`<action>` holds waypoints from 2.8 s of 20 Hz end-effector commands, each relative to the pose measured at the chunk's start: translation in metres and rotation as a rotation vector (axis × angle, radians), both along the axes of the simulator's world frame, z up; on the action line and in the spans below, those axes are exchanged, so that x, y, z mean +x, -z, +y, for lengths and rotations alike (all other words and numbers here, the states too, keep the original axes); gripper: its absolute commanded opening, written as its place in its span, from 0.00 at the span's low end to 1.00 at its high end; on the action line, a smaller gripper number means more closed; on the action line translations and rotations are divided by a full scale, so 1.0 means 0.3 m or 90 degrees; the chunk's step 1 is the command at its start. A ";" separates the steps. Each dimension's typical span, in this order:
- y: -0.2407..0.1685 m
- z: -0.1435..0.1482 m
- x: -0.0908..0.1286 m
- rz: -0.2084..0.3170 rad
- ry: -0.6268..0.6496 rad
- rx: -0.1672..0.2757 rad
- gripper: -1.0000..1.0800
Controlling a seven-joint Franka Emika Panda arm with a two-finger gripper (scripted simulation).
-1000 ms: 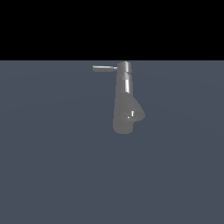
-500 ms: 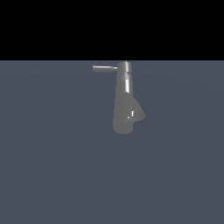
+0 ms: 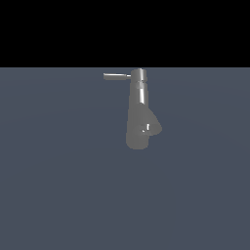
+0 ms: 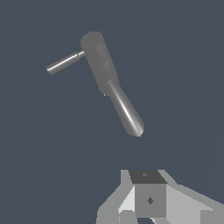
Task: Turn on the faucet by rotating a designated handle.
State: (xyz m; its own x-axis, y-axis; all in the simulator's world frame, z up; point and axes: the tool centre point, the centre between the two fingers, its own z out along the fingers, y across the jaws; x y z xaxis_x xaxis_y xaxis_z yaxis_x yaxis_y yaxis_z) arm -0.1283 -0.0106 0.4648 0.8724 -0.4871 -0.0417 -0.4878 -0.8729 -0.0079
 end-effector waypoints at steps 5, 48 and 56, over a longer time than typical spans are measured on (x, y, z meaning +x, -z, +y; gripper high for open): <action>0.057 0.022 0.141 0.005 0.099 -0.006 0.00; 0.742 0.218 0.812 0.026 0.667 -0.045 0.00; 0.764 0.223 0.823 0.027 0.681 -0.046 0.00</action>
State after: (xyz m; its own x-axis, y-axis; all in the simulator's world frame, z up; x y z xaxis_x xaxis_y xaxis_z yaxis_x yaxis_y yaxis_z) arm 0.1182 0.0564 0.2355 -0.0080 -1.0000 -0.0022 -0.9981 0.0079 0.0618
